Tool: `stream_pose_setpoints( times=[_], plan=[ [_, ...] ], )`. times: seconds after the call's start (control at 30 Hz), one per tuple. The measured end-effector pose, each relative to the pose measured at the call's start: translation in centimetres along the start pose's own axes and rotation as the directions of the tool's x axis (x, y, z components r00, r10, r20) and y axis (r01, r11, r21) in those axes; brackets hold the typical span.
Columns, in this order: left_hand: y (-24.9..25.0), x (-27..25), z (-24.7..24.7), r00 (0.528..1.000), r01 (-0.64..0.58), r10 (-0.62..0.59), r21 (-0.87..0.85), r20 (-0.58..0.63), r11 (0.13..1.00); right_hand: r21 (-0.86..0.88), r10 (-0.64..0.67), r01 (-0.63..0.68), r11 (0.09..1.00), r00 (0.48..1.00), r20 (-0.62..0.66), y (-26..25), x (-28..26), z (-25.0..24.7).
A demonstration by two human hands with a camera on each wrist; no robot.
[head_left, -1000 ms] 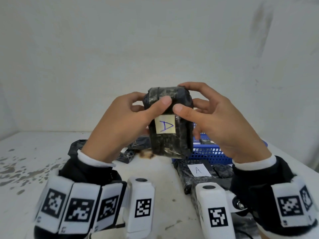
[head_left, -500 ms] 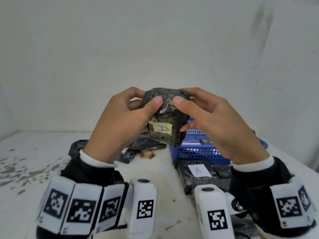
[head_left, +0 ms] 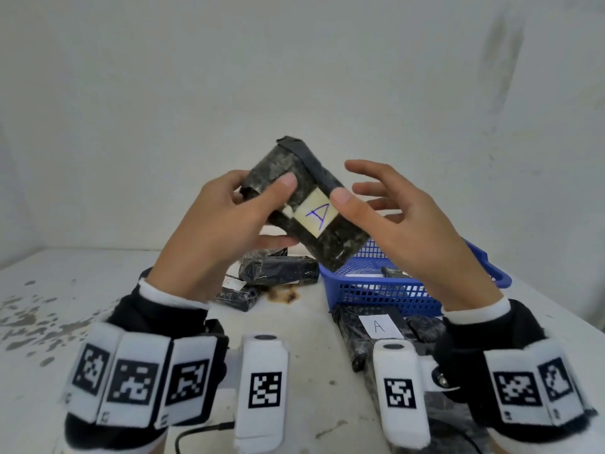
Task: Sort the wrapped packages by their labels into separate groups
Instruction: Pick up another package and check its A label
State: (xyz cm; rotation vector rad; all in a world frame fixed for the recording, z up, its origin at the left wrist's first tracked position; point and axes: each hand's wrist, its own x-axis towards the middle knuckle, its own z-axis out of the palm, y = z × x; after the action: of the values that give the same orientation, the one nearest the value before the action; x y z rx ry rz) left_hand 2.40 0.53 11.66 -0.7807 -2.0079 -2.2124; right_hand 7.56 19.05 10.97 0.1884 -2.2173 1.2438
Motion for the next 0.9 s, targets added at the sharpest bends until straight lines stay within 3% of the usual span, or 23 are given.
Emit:
stream_pose_setpoints(
  times=[0.1,0.2,0.37,0.5,0.67,0.9],
  plan=[
    [0.2,0.3,-0.1,0.998,-0.010,0.003,-0.130,-0.057,0.991,0.062,0.035,-0.042,0.997,0.994,0.099,0.4,0.0,-0.3],
    [0.3,0.2,0.0,0.999,-0.030,0.021,-0.192,-0.051,0.981,0.212,0.021,-0.043,0.976,0.994,0.104,0.5,0.1,-0.5],
    [-0.2,0.1,0.5,0.995,-0.093,0.095,0.063,-0.036,0.994,0.246,0.005,-0.026,0.969,0.996,0.087,0.1,-0.2,-1.1],
    [-0.6,0.2,1.4,0.992,-0.102,0.109,0.107,-0.060,0.989,0.256,-0.005,-0.011,0.967,0.998,0.060,0.2,-0.4,-2.3],
    [-0.6,1.4,3.2,0.995,-0.049,0.062,0.149,-0.081,0.988,0.205,0.054,-0.051,0.977,0.999,-0.008,0.8,-0.3,-4.0],
    [-2.6,5.8,6.0,0.997,0.064,-0.074,0.368,0.013,0.928,0.053,0.235,-0.231,0.972,0.968,-0.090,3.1,3.6,-8.0]
  ],
)
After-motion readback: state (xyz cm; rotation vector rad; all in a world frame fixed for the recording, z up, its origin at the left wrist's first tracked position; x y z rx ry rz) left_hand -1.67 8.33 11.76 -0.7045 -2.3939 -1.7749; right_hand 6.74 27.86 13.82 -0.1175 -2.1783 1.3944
